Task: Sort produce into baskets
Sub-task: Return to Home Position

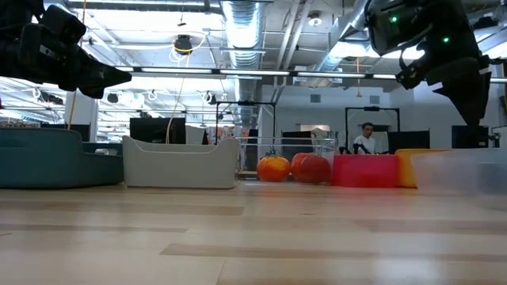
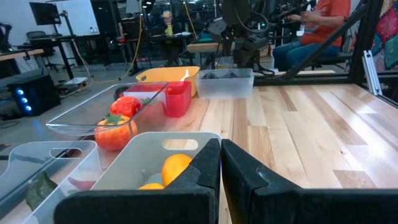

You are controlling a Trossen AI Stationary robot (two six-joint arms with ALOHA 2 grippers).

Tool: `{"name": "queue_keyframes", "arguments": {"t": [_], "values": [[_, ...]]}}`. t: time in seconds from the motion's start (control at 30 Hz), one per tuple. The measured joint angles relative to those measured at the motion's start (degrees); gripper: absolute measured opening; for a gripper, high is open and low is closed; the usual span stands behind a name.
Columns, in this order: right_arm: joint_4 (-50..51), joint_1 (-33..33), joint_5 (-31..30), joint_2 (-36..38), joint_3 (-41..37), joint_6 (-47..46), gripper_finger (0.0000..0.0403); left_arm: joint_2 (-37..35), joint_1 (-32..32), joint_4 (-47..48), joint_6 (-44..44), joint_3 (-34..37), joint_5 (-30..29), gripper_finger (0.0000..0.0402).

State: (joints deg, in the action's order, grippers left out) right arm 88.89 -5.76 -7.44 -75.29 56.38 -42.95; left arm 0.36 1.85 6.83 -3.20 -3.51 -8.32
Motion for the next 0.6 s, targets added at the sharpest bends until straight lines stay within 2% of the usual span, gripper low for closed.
{"name": "queue_keyframes", "arguments": {"t": [0.13, 0.3, 0.6], "values": [[-1.2, 0.0, -0.3, 0.7, 0.7, 0.1, 0.0382, 0.0, 0.0, 0.0, 0.0, 0.0, 0.0, 0.0002], [-7.4, 0.0, -3.8, 5.9, 2.9, 1.3, 0.0371, 0.0, 0.0, 0.0, 0.0, 0.0, 0.0, 0.0002], [-33.6, 0.0, -3.4, 17.5, 3.1, 16.7, 0.0319, 0.0, 0.0, 0.0, 0.0, 0.0, 0.0, 0.0002]]}}
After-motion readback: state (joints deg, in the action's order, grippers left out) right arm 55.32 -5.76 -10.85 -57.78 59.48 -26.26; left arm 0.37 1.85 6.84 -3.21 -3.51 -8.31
